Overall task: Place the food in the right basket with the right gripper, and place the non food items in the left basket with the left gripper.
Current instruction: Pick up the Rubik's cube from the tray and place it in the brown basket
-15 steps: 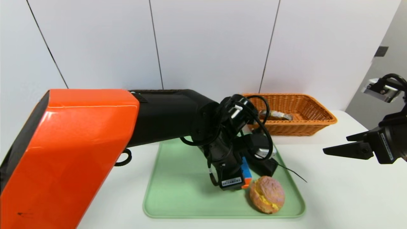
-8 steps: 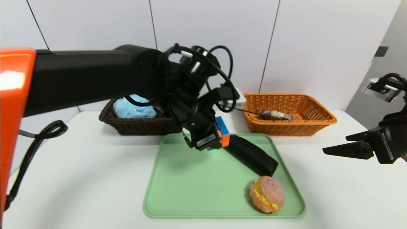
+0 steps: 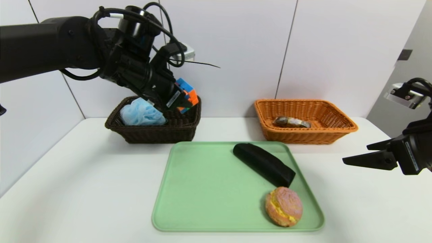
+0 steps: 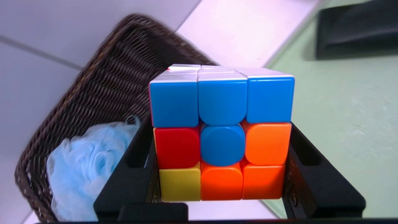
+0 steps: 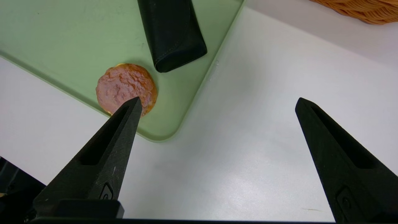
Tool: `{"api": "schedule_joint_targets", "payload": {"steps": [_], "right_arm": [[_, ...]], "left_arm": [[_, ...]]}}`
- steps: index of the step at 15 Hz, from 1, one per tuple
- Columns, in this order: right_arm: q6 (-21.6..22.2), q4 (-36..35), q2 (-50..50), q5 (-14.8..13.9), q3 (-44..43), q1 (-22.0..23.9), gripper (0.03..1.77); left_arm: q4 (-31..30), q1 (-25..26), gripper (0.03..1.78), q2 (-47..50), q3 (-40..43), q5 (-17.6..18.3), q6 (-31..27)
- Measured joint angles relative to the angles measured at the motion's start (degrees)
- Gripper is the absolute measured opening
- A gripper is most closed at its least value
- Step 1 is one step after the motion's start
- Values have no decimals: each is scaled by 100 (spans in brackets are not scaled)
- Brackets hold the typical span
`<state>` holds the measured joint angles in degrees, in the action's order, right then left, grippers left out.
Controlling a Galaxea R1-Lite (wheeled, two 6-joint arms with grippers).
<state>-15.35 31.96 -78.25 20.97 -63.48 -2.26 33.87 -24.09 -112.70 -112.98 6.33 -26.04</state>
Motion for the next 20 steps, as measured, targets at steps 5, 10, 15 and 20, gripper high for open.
{"api": "schedule_joint_targets", "payload": {"steps": [5,10,15,20], "right_arm": [[2,1,9,-2,100,6,170],[6,0,9,0,135,2,170],[2,-11,-20,-2,210,9,170],[0,-10,-44,-2,227,9,170]], "left_arm": [[-578,657,99,-439,-5,37,967],[-1065,802,99,-1001,-5,50,1209],[-1417,857,99,-1484,-5,59,1240],[-1417,868,106,-1724,-5,61,1257]]}}
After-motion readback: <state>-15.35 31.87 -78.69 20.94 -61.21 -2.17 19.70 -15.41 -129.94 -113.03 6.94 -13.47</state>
